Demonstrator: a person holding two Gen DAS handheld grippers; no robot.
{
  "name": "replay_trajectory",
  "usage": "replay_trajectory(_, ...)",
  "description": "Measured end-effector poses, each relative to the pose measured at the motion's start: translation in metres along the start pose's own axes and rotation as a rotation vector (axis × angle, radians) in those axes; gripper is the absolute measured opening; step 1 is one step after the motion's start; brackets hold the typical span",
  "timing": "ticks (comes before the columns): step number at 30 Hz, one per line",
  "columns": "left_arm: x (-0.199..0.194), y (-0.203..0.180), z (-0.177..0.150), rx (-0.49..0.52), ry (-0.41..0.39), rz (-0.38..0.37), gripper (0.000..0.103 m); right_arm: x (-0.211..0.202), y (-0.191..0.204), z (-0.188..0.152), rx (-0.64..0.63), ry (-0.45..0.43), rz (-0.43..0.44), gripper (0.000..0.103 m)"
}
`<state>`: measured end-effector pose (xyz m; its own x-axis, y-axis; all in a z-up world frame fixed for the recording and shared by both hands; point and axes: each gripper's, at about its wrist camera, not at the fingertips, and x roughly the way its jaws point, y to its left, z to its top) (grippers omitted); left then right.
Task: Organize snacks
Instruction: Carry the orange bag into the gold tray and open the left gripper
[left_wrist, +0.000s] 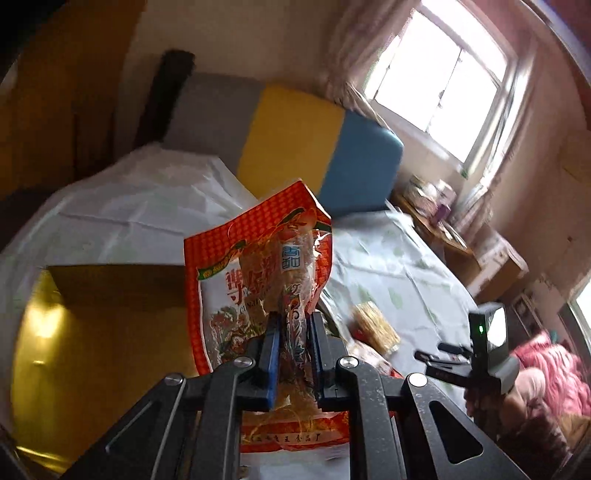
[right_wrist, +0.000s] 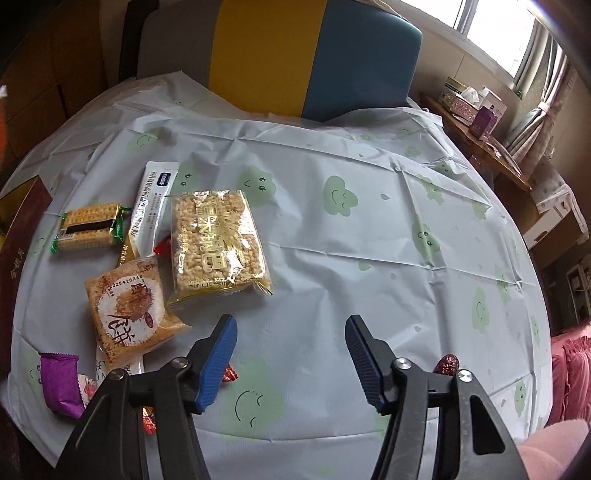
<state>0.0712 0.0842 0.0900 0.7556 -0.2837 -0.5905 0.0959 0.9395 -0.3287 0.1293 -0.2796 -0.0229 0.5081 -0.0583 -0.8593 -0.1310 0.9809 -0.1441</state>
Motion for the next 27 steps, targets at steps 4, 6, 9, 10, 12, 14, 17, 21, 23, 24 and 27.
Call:
replay_trajectory(4,-0.01,0.023,0.005,0.0,-0.018,0.125,0.014,0.0,0.001,-0.001,-0.004,0.003,-0.004,0.062)
replay_trajectory(6,-0.004,0.038,0.002,-0.005,0.0,0.196,0.013,0.0,0.002,-0.001,-0.007,0.002,-0.005,0.062)
replay_trajectory(9,0.012,0.059,-0.005,-0.013,0.038,0.28,0.002,0.0,0.002,-0.001,-0.009,0.0,-0.011,0.062)
replay_trajectory(10,0.018,0.065,-0.007,-0.012,0.042,0.3,0.0,0.0,0.002,-0.001,-0.007,0.001,-0.013,0.062)
replay_trajectory(12,0.027,0.072,-0.01,-0.004,0.045,0.338,0.0,0.001,0.002,-0.001,-0.004,0.003,-0.016,0.062)
replay_trajectory(14,0.044,0.079,-0.016,0.002,0.076,0.354,0.0,0.002,0.002,-0.001,-0.003,0.007,-0.022,0.062)
replay_trajectory(17,0.057,0.084,-0.027,-0.01,0.111,0.366,0.0,0.004,0.002,-0.001,-0.006,0.014,-0.029,0.062)
replay_trajectory(21,0.063,0.082,-0.043,-0.033,0.149,0.333,0.0,0.006,0.001,-0.002,0.001,0.019,-0.033,0.062)
replay_trajectory(23,0.064,0.081,-0.05,-0.044,0.162,0.32,0.0,0.007,0.002,-0.001,-0.003,0.022,-0.038,0.062)
replay_trajectory(24,0.064,0.079,-0.054,-0.058,0.173,0.312,0.0,0.008,0.002,-0.001,-0.002,0.025,-0.038,0.062)
replay_trajectory(27,0.065,0.076,-0.063,-0.079,0.193,0.301,0.0,0.007,0.001,-0.001,0.002,0.026,-0.043,0.062)
